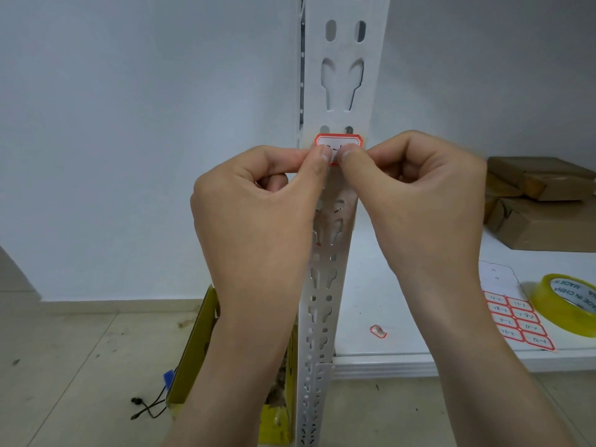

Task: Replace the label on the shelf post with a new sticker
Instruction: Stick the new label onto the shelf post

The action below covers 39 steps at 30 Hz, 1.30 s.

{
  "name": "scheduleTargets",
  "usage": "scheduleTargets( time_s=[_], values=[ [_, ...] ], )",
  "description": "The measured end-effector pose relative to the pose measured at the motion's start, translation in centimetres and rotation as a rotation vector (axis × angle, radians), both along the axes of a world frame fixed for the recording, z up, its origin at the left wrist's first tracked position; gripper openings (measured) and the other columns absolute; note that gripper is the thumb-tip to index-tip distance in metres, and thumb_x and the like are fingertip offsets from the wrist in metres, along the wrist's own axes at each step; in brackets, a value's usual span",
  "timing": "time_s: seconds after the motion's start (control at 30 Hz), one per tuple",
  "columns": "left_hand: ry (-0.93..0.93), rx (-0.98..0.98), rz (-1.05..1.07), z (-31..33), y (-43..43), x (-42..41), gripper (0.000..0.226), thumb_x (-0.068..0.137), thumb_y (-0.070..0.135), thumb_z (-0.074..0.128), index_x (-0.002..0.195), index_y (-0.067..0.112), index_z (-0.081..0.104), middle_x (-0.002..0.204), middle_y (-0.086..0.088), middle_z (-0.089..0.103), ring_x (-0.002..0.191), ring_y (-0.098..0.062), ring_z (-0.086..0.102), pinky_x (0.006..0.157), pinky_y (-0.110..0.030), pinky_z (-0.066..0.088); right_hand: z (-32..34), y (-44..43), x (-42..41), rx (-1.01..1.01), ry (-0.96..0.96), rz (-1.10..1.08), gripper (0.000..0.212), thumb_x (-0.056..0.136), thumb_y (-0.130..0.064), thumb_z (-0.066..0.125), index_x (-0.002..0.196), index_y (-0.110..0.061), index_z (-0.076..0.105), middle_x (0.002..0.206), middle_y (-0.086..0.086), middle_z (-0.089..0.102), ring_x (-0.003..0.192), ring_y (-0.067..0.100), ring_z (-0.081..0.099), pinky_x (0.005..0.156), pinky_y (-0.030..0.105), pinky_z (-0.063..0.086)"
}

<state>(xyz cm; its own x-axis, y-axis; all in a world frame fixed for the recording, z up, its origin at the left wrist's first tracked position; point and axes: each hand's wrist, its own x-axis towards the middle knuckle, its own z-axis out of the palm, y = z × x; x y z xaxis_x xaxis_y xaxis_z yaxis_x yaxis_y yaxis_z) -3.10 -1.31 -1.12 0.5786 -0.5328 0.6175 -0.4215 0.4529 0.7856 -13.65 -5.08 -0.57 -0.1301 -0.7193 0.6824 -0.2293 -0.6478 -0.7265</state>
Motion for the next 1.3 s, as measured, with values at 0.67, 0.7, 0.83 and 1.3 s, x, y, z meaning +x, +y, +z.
scheduleTargets(
  time_s=[0.67, 0.7, 0.83, 1.3],
  values=[
    [0.017, 0.024, -0.007, 0.22, 0.25, -0.05, 0.019, 0.083, 0.043, 0.081, 0.067, 0.041, 0.071, 0.063, -0.017, 0.057, 0.049, -0.016, 0.042, 0.047, -0.021, 0.041, 0.94, -0.21, -0.31, 0.076, -0.028, -0.01, 0.049, 0.08, -0.05, 0.082, 0.058, -0.026, 0.045, 0.043, -0.012, 0.041, 0.041, 0.005, 0.039, 0.043, 0.007, 0.027],
    [0.019, 0.028, -0.01, 0.19, 0.27, 0.01, 0.019, 0.082, 0.044, 0.081, 0.067, 0.041, 0.071, 0.063, -0.017, 0.057, 0.049, -0.017, 0.041, 0.048, -0.023, 0.041, 0.93, -0.24, -0.35, 0.07, -0.035, -0.001, 0.049, 0.079, -0.049, 0.083, 0.058, -0.026, 0.045, 0.043, -0.012, 0.041, 0.041, 0.005, 0.038, 0.043, 0.006, 0.026],
    [0.027, 0.04, -0.014, 0.1, 0.39, 0.37, 0.014, 0.082, 0.045, 0.081, 0.07, 0.04, 0.075, 0.066, -0.017, 0.062, 0.051, -0.014, 0.043, 0.048, -0.023, 0.04, 0.84, -0.4, -0.64, 0.058, -0.05, 0.023, 0.049, 0.077, -0.05, 0.085, 0.059, -0.025, 0.047, 0.044, -0.01, 0.04, 0.042, 0.005, 0.037, 0.043, 0.007, 0.027],
    [0.01, 0.003, -0.037, 0.26, -0.52, 0.37, 0.026, 0.089, 0.047, 0.073, 0.107, 0.03, 0.08, 0.06, 0.007, 0.039, 0.054, -0.002, 0.043, 0.056, -0.008, 0.039, 0.42, -0.38, -0.4, 0.047, -0.081, 0.116, 0.036, 0.087, -0.044, 0.078, 0.106, -0.027, 0.051, 0.051, -0.003, 0.049, 0.043, 0.004, 0.043, 0.048, 0.005, 0.037]
  ],
)
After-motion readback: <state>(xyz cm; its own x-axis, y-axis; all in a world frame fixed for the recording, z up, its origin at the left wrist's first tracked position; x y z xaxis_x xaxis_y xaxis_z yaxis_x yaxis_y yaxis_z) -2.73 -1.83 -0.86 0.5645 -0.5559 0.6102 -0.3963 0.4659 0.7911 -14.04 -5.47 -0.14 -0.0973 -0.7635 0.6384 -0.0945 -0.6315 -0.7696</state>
